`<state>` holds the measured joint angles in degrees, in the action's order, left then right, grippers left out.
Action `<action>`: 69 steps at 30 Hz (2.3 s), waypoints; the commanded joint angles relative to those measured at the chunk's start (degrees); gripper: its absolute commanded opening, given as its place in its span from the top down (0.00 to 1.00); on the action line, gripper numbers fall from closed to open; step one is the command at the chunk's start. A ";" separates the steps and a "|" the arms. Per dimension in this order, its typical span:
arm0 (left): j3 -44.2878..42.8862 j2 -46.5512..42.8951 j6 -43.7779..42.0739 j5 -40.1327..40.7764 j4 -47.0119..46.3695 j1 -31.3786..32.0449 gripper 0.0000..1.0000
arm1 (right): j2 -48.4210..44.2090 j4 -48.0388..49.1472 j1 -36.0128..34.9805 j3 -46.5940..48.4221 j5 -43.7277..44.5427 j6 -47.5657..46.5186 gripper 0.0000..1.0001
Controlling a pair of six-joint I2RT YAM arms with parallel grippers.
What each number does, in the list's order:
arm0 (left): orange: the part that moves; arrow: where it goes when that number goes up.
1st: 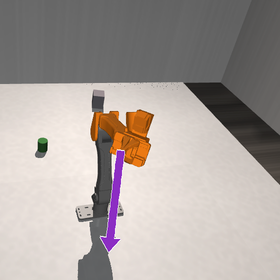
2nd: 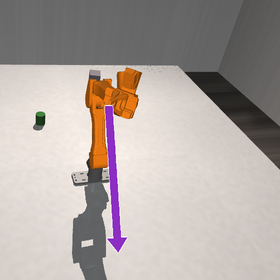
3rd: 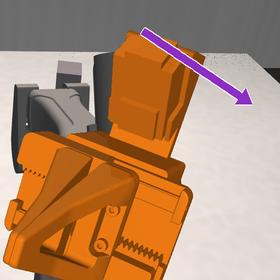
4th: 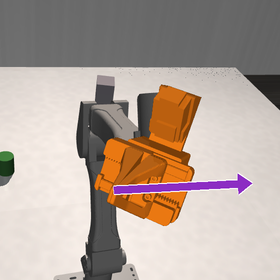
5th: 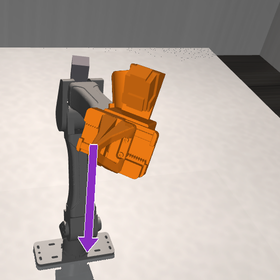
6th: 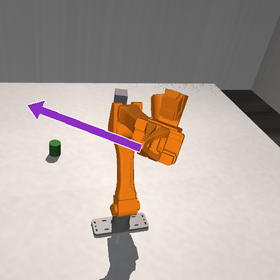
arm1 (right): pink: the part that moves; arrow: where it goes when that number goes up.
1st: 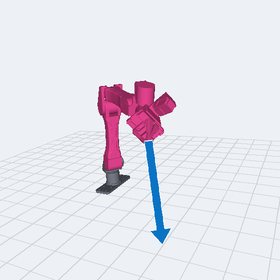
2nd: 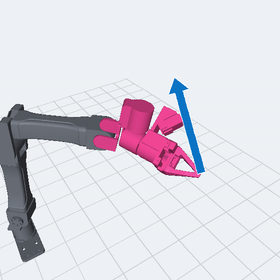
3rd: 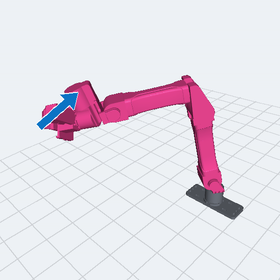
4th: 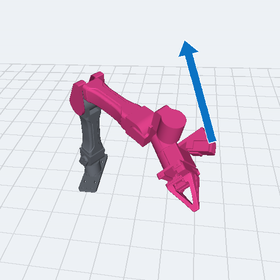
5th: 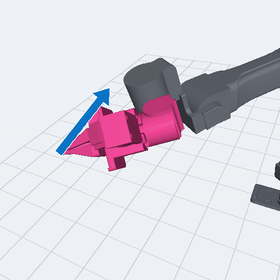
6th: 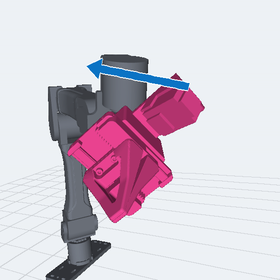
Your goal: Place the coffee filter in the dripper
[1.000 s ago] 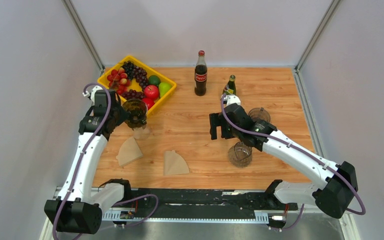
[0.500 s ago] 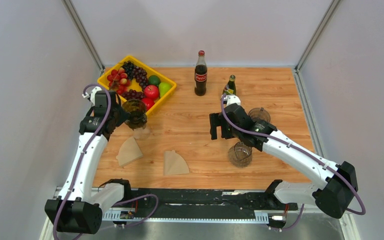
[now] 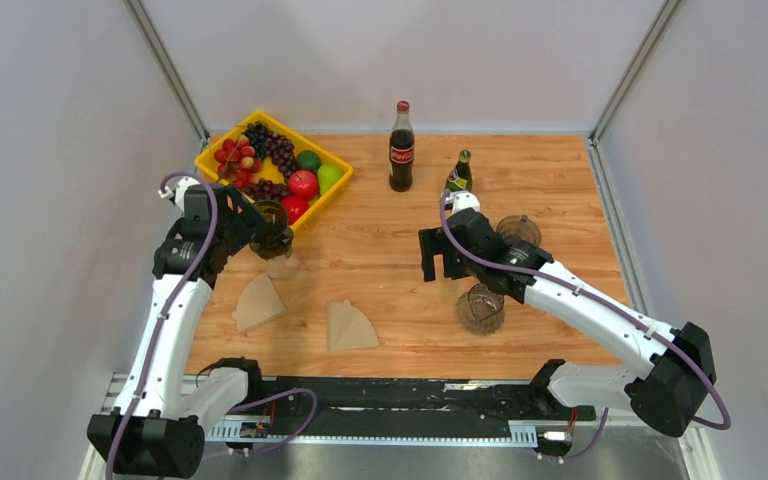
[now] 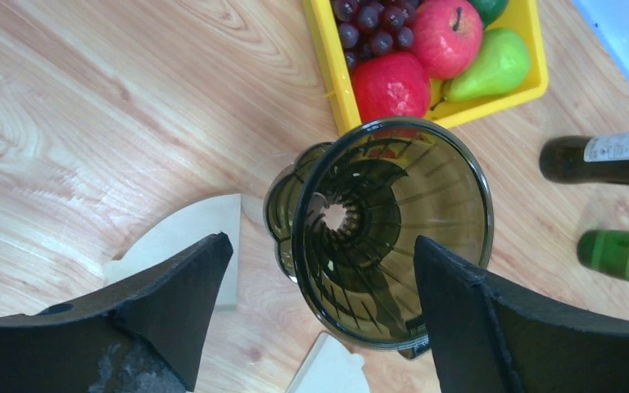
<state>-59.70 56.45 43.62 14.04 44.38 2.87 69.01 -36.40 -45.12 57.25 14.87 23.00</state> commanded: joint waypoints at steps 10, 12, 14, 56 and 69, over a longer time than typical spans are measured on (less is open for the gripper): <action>-0.53 -10.41 -4.70 -9.94 1.83 -0.51 0.00 | -1.43 3.17 0.09 0.09 -3.03 -0.76 0.00; 1.47 -12.26 -4.98 -12.54 2.25 -0.50 0.00 | -1.36 4.12 0.09 -0.02 -4.65 -0.53 0.00; 3.82 -13.94 -5.22 -15.53 2.63 -0.51 0.00 | -1.14 5.18 0.10 -0.44 -6.22 -0.06 0.00; 34.11 -17.61 3.98 -27.18 -10.67 18.16 0.01 | 33.69 40.98 -2.36 -4.80 -54.53 11.63 0.19; 39.75 -9.31 7.01 -26.54 -18.87 24.06 0.51 | 36.52 43.43 -4.09 -2.05 -55.81 14.54 0.35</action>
<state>-20.51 44.64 49.63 -13.04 30.26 25.93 105.14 3.73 -48.66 52.42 -39.24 36.27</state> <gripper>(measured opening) 0.542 0.659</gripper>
